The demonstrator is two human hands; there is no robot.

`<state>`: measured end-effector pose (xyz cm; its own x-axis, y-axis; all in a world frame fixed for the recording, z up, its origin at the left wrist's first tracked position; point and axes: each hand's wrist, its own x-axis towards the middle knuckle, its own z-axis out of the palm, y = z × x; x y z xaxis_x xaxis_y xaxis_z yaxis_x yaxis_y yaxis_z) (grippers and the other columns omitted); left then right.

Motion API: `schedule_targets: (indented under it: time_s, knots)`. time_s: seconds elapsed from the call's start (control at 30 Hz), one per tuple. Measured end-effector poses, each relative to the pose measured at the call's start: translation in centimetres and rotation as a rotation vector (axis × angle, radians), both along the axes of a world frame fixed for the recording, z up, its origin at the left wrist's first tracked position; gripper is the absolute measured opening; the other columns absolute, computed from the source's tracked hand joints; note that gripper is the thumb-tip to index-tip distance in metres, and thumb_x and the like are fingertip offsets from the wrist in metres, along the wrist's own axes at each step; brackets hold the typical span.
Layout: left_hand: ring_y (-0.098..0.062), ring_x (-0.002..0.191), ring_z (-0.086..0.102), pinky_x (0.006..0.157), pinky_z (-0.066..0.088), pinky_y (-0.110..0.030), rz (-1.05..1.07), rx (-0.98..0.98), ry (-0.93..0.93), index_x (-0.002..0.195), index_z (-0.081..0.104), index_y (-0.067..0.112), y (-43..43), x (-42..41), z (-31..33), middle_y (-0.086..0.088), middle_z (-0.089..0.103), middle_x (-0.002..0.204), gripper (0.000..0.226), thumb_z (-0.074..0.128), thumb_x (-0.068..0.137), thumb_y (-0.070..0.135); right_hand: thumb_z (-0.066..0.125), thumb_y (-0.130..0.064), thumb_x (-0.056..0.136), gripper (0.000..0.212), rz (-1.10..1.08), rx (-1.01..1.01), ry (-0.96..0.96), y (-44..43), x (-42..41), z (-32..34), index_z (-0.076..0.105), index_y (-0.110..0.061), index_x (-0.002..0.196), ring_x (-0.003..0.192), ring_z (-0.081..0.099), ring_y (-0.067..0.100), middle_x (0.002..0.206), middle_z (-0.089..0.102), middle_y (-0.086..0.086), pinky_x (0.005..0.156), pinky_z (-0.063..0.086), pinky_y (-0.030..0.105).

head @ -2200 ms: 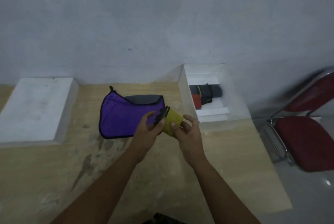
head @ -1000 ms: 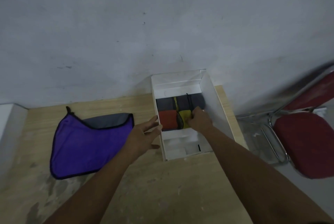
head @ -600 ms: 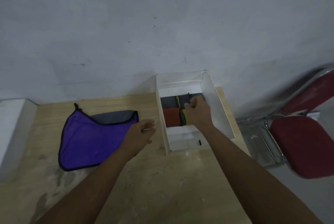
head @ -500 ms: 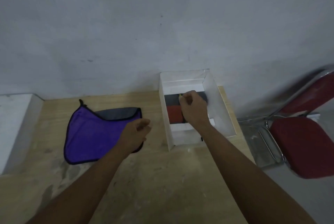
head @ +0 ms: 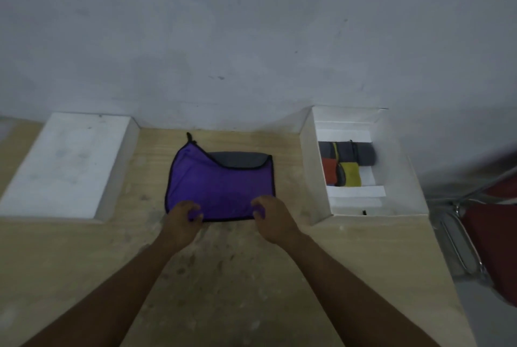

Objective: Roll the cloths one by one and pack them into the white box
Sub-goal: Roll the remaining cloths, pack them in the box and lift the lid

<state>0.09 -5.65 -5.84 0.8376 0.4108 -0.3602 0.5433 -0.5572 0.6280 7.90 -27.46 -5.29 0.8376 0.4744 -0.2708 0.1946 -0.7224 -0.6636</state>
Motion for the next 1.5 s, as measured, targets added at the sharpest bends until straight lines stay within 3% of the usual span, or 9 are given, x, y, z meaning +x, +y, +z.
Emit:
schedule_targets:
  time_s: [0.13, 0.3, 0.43, 0.67, 0.77, 0.9, 1.17, 1.37, 1.5]
  knots:
    - [-0.04, 0.112, 0.059, 0.098, 0.043, -0.038, -0.196, 0.039, 0.039, 0.115, 0.062, -0.009, 2.6, -1.8, -1.3, -0.026, 0.058, 0.124, 0.041, 0.042, 0.083, 0.009, 0.051, -0.008, 0.084, 0.048, 0.135, -0.246, -0.028, 0.2, -0.9, -3.3, 0.053, -0.009, 0.131, 0.125, 0.043, 0.033, 0.139, 0.047, 0.015, 0.102, 0.041, 0.036]
    - [-0.043, 0.099, 0.062, 0.094, 0.047, -0.045, -0.353, 0.12, 0.057, 0.111, 0.066, -0.006, 4.5, -2.8, -4.0, -0.026, 0.063, 0.114, 0.039, 0.048, 0.078, 0.006, 0.076, -0.007, 0.061, 0.027, 0.103, -0.368, -0.266, 0.1, -0.9, -4.5, 0.071, -0.017, 0.086, 0.076, 0.064, 0.027, 0.088, 0.065, 0.004, 0.055, 0.049, 0.029]
    - [-0.039, 0.104, 0.059, 0.093, 0.047, -0.037, -0.418, 0.175, 0.018, 0.106, 0.067, -0.006, 5.7, -2.8, -4.0, -0.023, 0.06, 0.114, 0.026, 0.063, 0.083, 0.005, 0.056, -0.017, 0.087, 0.007, 0.169, -0.282, -0.326, -0.5, -0.8, -4.3, 0.06, -0.018, 0.093, 0.086, 0.054, 0.023, 0.094, 0.059, 0.002, 0.066, 0.035, 0.029]
    - [-0.03, 0.074, 0.061, 0.058, 0.051, -0.033, -0.626, 0.372, -0.023, 0.078, 0.068, 0.014, 6.8, -5.3, -3.6, -0.006, 0.065, 0.078, 0.02, 0.052, 0.076, 0.026, 0.034, -0.027, 0.1, 0.017, 0.243, -0.124, -0.162, -1.4, -3.3, -1.7, 0.05, -0.021, 0.1, 0.082, 0.044, 0.017, 0.092, 0.05, -0.005, 0.073, 0.029, 0.03]
    - [-0.017, 0.088, 0.047, 0.067, 0.051, -0.032, -0.72, 0.447, -0.096, 0.082, 0.06, 0.02, 6.8, -7.4, -3.2, -0.001, 0.062, 0.088, 0.021, 0.045, 0.078, 0.033, 0.033, -0.025, 0.101, 0.02, 0.347, -0.197, -0.15, -2.5, -4.6, -1.5, 0.052, -0.02, 0.102, 0.086, 0.049, 0.021, 0.098, 0.057, 0.0, 0.075, 0.028, 0.03]
    - [-0.013, 0.08, 0.047, 0.073, 0.038, -0.028, -0.779, 0.322, -0.161, 0.079, 0.054, 0.018, 6.4, -10.3, -2.5, 0.0, 0.059, 0.088, 0.019, 0.048, 0.08, 0.035, 0.04, -0.035, 0.098, 0.023, 0.398, -0.191, -0.071, -3.5, -6.8, -1.2, 0.057, -0.02, 0.093, 0.079, 0.052, 0.017, 0.09, 0.061, 0.001, 0.069, 0.035, 0.03]
    - [-0.015, 0.065, 0.044, 0.06, 0.033, -0.032, -0.709, 0.031, 0.13, 0.067, 0.03, 0.032, 5.4, -15.7, -1.2, 0.009, 0.041, 0.064, 0.025, 0.032, 0.071, 0.057, 0.06, -0.058, 0.082, 0.04, 0.474, -0.194, 0.255, -4.5, -11.3, -1.2, 0.064, -0.019, 0.089, 0.066, 0.052, 0.009, 0.078, 0.059, -0.001, 0.058, 0.038, 0.024]
    - [-0.003, 0.057, 0.04, 0.059, 0.034, -0.027, -0.585, -0.082, 0.143, 0.073, 0.036, 0.032, 5.4, -17.3, -1.6, 0.008, 0.044, 0.065, 0.021, 0.053, 0.085, 0.033, 0.05, -0.089, 0.051, 0.087, 0.336, -0.191, 0.233, -4.1, -12.0, -2.0, 0.061, -0.029, 0.112, 0.112, 0.05, 0.014, 0.124, 0.048, -0.006, 0.094, 0.043, 0.029]
    - [-0.004, 0.057, 0.043, 0.058, 0.036, -0.028, -0.517, -0.084, 0.116, 0.071, 0.04, 0.031, 5.9, -16.4, -1.3, 0.008, 0.046, 0.063, 0.018, 0.054, 0.08, 0.036, 0.075, -0.064, 0.059, 0.078, 0.245, -0.108, 0.154, -3.9, -11.4, -1.7, 0.056, -0.032, 0.128, 0.131, 0.033, 0.002, 0.157, 0.009, -0.016, 0.101, 0.036, 0.021]
